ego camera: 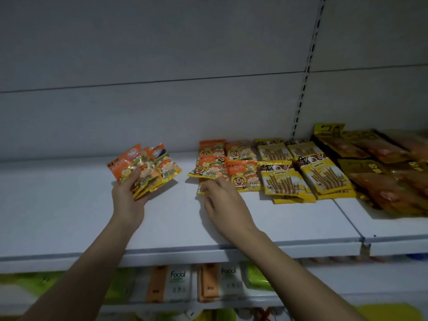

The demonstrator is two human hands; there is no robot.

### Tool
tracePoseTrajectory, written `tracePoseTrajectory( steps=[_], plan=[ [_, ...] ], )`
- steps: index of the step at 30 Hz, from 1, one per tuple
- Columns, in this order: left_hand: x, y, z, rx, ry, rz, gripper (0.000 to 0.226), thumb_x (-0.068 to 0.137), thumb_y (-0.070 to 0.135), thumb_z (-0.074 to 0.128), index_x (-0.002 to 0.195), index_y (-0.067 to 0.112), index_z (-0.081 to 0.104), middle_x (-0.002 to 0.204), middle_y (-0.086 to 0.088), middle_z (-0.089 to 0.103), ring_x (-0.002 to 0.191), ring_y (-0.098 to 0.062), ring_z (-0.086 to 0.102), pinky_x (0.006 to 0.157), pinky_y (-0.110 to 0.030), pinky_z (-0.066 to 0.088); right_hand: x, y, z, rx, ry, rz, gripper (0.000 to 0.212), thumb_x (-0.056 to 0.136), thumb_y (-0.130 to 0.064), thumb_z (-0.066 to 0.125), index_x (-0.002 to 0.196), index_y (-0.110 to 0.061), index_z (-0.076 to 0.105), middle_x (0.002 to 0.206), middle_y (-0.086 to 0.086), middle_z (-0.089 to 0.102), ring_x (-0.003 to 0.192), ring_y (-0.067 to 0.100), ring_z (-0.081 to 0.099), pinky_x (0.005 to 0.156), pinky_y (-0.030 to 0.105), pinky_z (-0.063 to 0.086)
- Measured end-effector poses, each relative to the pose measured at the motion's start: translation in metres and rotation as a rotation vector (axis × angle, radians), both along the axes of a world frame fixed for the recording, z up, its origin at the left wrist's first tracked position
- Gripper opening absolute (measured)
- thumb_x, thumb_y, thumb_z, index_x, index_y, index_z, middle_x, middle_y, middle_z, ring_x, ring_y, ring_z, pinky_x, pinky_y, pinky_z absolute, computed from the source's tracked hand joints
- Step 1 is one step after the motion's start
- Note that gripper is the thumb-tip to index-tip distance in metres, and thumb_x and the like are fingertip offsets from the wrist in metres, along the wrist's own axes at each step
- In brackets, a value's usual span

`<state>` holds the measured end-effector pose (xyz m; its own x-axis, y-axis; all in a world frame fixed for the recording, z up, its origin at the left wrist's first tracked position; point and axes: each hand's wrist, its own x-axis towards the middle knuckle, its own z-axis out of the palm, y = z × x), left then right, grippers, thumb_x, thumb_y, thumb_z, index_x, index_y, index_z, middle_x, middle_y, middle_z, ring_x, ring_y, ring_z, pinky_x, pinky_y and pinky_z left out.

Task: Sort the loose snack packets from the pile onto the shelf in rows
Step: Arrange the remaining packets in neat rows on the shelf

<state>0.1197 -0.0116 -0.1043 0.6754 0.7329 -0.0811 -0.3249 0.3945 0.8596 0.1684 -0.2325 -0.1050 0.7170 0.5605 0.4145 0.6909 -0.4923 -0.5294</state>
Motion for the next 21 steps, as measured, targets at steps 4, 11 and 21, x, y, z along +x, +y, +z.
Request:
tracePoseTrajectory(
  steps=[4,11,21],
  plan=[
    [0.003,0.003,0.0,-0.027,-0.021,0.046,0.05,0.095,0.021,0.064,0.142,0.007,0.052,0.131,-0.008,0.067,0.116,-0.025,0.067,0.082,-0.041,0.061,0.023,0.005,-0.001,-0.004,-0.23,-0.152,0.039,0.089,-0.017,0.063,0.128,-0.017,0.059,0.138,0.013,0.05,0.119,0.034,0.048,0.089,0.046,0.048],
    [0.009,0.006,-0.004,0.073,0.04,0.01,0.057,0.091,0.02,0.07,0.141,0.004,0.048,0.121,-0.009,0.071,0.106,-0.027,0.071,0.067,-0.035,0.06,0.061,0.023,0.011,-0.374,-0.273,-0.096,0.043,0.094,-0.031,0.057,0.137,-0.024,0.053,0.148,0.006,0.043,0.136,0.034,0.035,0.099,0.047,0.039],
    [0.003,-0.003,0.002,0.116,0.094,-0.089,0.046,0.093,0.02,0.068,0.134,0.004,0.056,0.122,-0.013,0.07,0.111,-0.032,0.068,0.077,-0.04,0.056,0.057,0.012,0.007,-0.273,-0.255,-0.001,0.024,0.098,-0.027,0.051,0.106,-0.014,0.07,0.125,0.002,0.058,0.119,0.025,0.048,0.088,0.04,0.043]
  ],
)
